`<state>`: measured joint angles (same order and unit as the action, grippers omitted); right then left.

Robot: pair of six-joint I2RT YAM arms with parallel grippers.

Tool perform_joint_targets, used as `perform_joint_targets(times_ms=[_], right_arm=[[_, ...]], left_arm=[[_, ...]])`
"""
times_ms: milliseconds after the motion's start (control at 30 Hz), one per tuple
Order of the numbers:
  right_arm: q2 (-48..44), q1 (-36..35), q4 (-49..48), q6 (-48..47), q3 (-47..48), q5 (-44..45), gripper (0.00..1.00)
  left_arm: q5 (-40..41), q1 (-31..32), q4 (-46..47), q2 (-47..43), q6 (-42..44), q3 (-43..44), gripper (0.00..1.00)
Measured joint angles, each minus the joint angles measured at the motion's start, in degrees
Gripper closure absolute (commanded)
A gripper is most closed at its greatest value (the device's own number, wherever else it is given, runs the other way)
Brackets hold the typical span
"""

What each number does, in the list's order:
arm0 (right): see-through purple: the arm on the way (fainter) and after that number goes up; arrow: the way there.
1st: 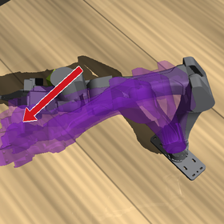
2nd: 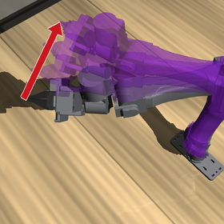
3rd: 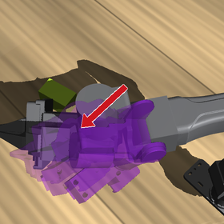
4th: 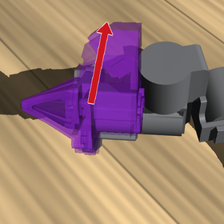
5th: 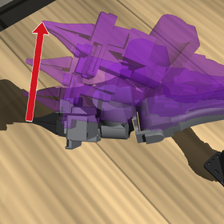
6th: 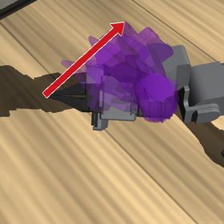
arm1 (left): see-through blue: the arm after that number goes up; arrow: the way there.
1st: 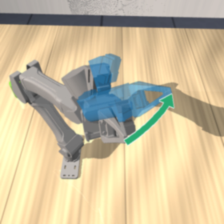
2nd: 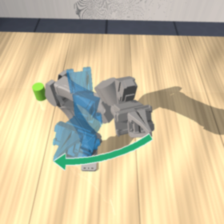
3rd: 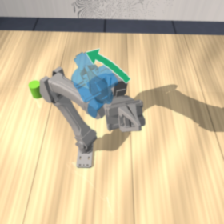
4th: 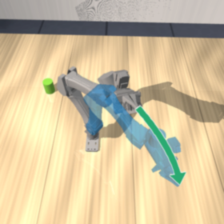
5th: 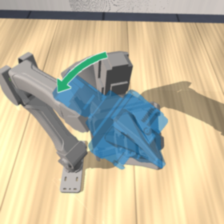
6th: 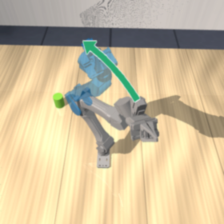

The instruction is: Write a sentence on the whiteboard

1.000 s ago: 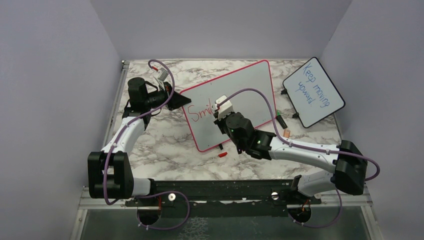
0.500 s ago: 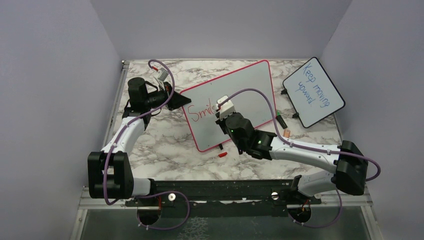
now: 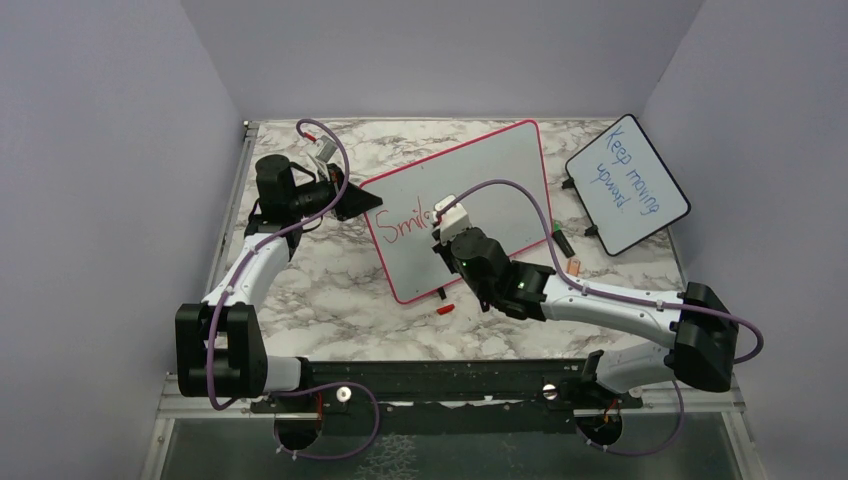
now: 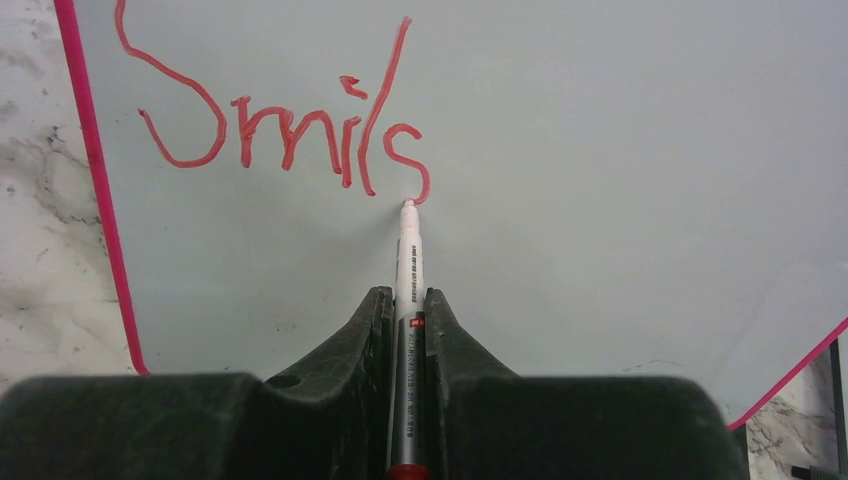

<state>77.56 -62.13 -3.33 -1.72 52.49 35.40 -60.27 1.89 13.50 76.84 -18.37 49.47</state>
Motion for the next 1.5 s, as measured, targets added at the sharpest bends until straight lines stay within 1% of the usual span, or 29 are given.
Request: perform_joint_targets(times_ms=[433, 900, 1167, 1367, 1500], right_arm=[[-0.15, 0.00, -1.68, 0.66, -0.11, -1.99, 0.99], [-6.27, 0.04, -3.06, 0.33, -3.67, -1.05, 0.99], [-9.46, 2.08, -4.26, 0.17, -6.99, -0.59, 0.99], [-9.88, 4.50, -6.01, 0.26, -8.07, -0.90, 0.99], [-10.49, 4.76, -7.63, 0.48, -9.25, -1.70, 0.99]], left_arm=[[0.00, 0.00, 0.00, 0.00, 0.00, 0.00, 1.00], [0.00, 0.00, 0.00, 0.00, 0.00, 0.00, 1.00], [0.00, 0.00, -0.13, -0.02, 0.00, 0.02, 1.00], [0.00, 0.02, -0.15, -0.02, 0.00, 0.02, 1.00], [0.02, 0.09, -0.15, -0.02, 0.00, 0.04, 1.00]])
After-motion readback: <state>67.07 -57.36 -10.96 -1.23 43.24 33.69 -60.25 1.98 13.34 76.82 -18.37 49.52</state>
